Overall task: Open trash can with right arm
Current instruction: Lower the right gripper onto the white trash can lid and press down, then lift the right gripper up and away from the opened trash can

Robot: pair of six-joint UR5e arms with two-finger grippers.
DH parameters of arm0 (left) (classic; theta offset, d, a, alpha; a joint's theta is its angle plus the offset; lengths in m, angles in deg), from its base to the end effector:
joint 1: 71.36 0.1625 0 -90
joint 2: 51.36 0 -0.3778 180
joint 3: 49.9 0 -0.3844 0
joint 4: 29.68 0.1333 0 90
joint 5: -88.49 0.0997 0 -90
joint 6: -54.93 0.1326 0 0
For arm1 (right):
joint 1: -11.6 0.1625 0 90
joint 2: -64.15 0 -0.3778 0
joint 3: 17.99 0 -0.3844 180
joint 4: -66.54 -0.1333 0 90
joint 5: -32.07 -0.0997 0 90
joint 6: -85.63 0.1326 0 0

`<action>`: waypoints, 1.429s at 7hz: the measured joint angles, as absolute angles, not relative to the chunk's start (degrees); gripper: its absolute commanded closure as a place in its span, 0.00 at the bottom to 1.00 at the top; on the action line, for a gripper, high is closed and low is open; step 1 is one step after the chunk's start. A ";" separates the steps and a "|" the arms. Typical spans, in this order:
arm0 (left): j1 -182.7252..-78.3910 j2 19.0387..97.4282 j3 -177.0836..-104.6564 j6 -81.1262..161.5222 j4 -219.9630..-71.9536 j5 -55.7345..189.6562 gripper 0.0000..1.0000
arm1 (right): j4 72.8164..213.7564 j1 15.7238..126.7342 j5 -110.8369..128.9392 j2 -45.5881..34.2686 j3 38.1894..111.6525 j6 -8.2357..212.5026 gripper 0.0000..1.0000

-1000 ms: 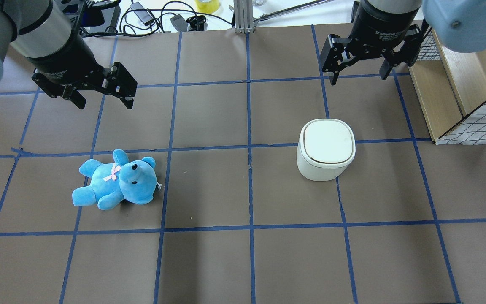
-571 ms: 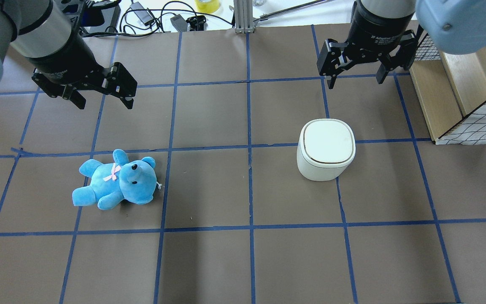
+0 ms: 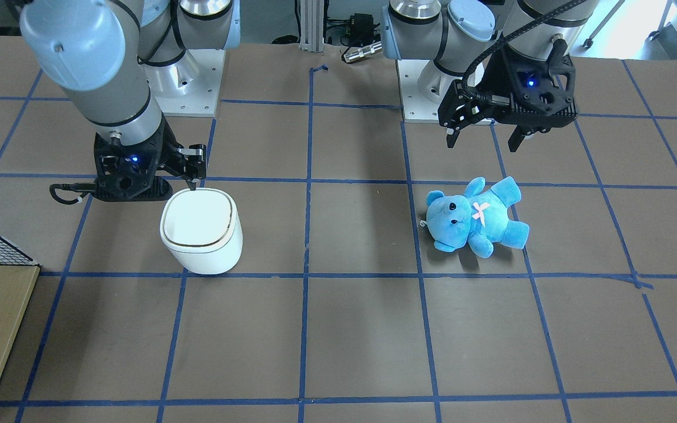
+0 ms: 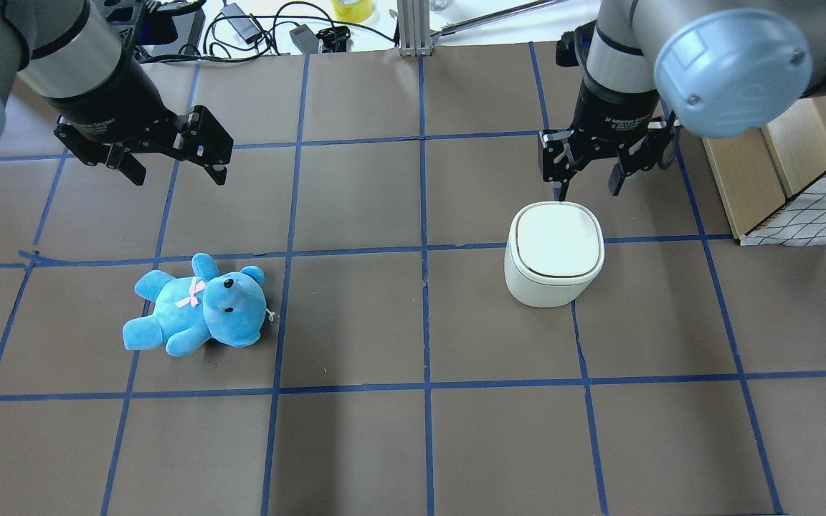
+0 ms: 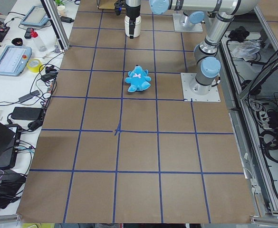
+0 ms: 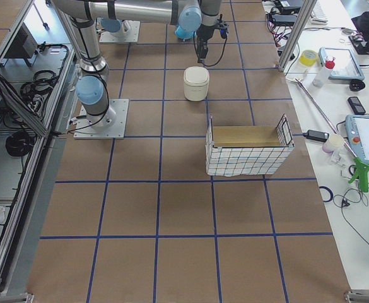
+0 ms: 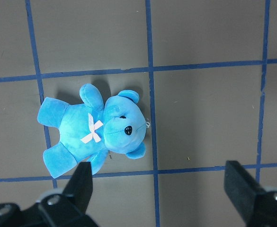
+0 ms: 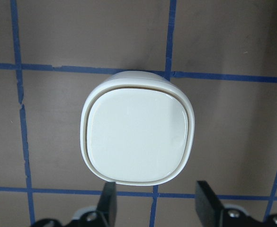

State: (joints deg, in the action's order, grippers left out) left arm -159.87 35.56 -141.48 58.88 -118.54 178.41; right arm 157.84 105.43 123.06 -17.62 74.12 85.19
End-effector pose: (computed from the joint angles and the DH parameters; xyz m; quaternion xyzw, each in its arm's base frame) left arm -0.1212 -0.4730 0.4219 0.0215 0.9995 -0.0230 0.0004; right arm 0.1648 -0.5000 0.3208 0.0378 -0.9961 -0.0785 0.0109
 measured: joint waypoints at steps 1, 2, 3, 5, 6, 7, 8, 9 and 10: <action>-159.87 35.57 -141.48 58.88 -118.54 178.41 0.00 | 158.97 105.21 123.17 -16.61 76.40 83.94 1.00; -159.87 35.56 -141.48 58.88 -118.54 178.41 0.00 | 160.75 104.95 123.40 -15.86 78.78 83.46 1.00; -159.87 35.57 -141.48 58.88 -118.54 178.41 0.00 | 162.63 104.76 123.60 -15.51 81.01 83.45 1.00; -159.87 35.56 -141.48 58.88 -118.54 178.41 0.00 | 164.18 104.62 123.78 -15.20 83.81 84.26 1.00; -159.87 35.56 -141.48 58.88 -118.54 178.41 0.00 | 164.36 104.59 123.89 -15.18 84.36 84.43 1.00; -159.87 35.56 -141.48 58.88 -118.54 178.41 0.00 | 164.40 104.59 123.94 -15.15 84.58 84.52 1.00; -159.87 35.56 -141.48 58.88 -118.54 178.41 0.00 | 164.38 104.59 123.97 -15.21 84.53 84.50 0.21; -159.87 35.56 -141.48 58.88 -118.54 178.41 0.00 | 164.59 104.58 123.98 -15.62 83.87 84.37 0.00; -159.87 35.56 -141.48 58.88 -118.54 178.41 0.00 | 165.29 104.61 123.69 -16.47 82.42 84.26 0.00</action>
